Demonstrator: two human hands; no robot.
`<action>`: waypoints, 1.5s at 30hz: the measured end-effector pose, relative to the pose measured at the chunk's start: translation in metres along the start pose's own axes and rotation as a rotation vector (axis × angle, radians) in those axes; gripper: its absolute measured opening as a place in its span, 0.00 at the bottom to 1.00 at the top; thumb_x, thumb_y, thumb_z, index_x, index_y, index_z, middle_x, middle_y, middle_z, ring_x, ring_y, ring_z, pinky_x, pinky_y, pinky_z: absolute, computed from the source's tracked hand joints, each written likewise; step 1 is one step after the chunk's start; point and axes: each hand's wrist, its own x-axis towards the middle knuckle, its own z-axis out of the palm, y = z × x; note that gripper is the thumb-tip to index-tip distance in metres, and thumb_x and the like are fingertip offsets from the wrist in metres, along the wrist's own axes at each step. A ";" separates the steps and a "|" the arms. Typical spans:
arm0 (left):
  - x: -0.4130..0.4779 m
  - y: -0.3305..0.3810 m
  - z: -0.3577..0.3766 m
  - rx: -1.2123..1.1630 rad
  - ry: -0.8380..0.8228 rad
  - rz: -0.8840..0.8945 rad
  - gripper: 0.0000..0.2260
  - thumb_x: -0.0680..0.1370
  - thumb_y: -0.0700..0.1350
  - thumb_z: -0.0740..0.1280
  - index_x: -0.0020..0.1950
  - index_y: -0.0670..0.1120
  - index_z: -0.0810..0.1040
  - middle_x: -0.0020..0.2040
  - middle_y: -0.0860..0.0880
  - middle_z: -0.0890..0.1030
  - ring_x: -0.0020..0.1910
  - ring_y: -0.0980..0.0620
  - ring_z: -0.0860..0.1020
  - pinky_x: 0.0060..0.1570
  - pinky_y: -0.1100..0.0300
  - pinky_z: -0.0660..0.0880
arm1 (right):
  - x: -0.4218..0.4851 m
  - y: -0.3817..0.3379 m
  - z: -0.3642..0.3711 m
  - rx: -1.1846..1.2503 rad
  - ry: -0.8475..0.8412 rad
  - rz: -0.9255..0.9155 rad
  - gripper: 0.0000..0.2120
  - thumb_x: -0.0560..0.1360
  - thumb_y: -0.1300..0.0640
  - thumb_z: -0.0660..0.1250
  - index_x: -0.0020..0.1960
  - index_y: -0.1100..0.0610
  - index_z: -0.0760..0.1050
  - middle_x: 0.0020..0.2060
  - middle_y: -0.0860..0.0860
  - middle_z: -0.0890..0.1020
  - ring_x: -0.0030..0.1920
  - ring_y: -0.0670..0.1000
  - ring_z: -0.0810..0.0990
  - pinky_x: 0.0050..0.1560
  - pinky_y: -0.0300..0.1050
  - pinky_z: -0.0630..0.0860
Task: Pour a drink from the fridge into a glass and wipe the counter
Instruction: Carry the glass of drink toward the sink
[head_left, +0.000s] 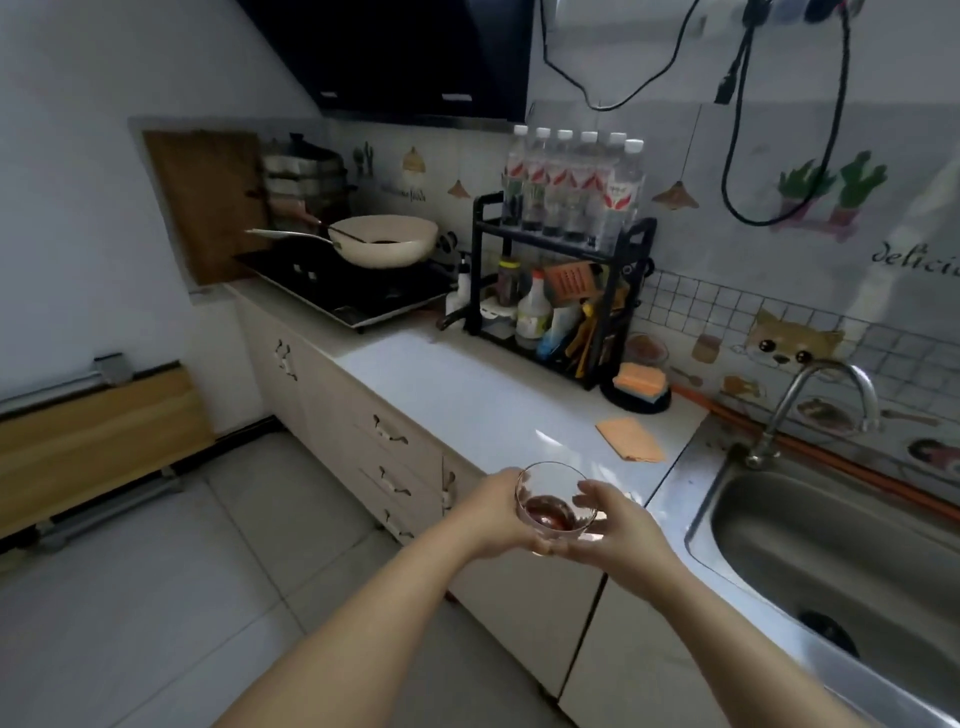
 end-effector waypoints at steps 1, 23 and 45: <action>0.015 -0.001 -0.005 0.021 -0.002 -0.001 0.36 0.61 0.47 0.79 0.66 0.46 0.69 0.59 0.49 0.78 0.57 0.49 0.78 0.60 0.51 0.76 | 0.015 0.001 0.000 -0.001 0.004 0.003 0.42 0.60 0.52 0.80 0.69 0.55 0.64 0.55 0.45 0.73 0.52 0.48 0.79 0.48 0.38 0.74; 0.333 -0.024 -0.028 0.140 -0.150 0.027 0.31 0.66 0.47 0.76 0.66 0.50 0.69 0.59 0.52 0.78 0.59 0.51 0.76 0.56 0.59 0.74 | 0.308 0.076 -0.021 0.045 0.140 0.133 0.29 0.60 0.55 0.78 0.57 0.47 0.70 0.44 0.35 0.76 0.44 0.36 0.77 0.42 0.33 0.73; 0.438 -0.072 -0.010 0.143 -0.302 0.067 0.32 0.64 0.46 0.78 0.65 0.53 0.70 0.57 0.53 0.80 0.57 0.51 0.77 0.52 0.63 0.71 | 0.380 0.111 0.004 0.015 0.264 0.330 0.36 0.59 0.57 0.80 0.64 0.53 0.69 0.49 0.46 0.79 0.51 0.48 0.80 0.50 0.40 0.75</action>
